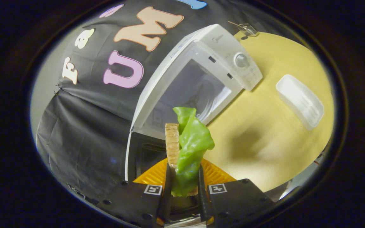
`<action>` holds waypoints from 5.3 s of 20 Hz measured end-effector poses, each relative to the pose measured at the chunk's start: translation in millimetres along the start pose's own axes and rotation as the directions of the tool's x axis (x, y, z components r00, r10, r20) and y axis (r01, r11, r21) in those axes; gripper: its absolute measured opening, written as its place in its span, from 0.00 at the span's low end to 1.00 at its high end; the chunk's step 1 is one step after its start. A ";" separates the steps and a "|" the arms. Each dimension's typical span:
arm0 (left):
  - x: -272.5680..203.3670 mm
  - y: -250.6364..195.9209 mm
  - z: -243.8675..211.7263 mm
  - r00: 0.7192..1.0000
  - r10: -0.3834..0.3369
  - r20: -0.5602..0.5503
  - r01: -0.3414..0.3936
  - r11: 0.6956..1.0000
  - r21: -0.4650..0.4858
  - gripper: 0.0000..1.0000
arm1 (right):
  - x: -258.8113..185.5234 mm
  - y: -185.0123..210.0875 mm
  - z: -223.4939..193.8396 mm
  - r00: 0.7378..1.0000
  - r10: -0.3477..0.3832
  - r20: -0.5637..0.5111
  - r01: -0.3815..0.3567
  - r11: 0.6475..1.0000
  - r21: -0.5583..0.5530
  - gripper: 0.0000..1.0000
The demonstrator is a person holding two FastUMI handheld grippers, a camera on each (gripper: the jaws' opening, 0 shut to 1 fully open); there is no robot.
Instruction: Open the microwave oven with the left hand, put the food in, and close the microwave oven.
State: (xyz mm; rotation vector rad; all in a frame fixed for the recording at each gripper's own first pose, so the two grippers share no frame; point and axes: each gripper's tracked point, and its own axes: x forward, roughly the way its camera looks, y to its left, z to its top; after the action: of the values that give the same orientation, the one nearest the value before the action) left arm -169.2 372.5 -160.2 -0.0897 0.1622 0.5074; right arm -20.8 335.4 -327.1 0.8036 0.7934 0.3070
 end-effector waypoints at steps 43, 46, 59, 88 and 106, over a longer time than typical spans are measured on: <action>14.0 6.6 -12.1 0.996 0.002 -0.094 0.004 0.998 0.061 0.96 | 166.3 -44.0 125.3 0.882 -0.241 0.404 0.435 0.746 -0.504 0.86; 12.7 4.6 -14.2 0.995 -0.011 -0.100 0.017 0.998 0.054 0.95 | 154.6 -33.8 129.5 0.871 -0.213 0.442 0.443 0.728 -0.523 0.98; 5.0 -13.4 -17.9 0.988 -0.102 -0.116 0.110 0.992 0.066 0.63 | 58.6 41.2 115.2 0.856 -0.056 0.514 0.417 0.663 -0.622 0.92; -29.0 -129.0 -51.2 0.825 -0.519 -0.223 0.563 0.788 0.248 0.00 | -160.9 -45.9 52.7 0.659 -0.322 0.680 0.669 0.664 -0.335 0.92; -34.0 -228.3 -57.2 0.832 -0.509 -0.220 0.553 0.791 0.262 0.00 | -213.6 -93.7 133.0 0.653 -0.327 0.683 0.665 0.679 -0.311 0.99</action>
State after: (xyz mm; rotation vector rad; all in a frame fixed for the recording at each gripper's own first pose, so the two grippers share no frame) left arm -94.2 150.4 -200.1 0.1447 0.3414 -0.1013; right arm -71.9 90.7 -229.2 0.0627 0.2821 -0.2481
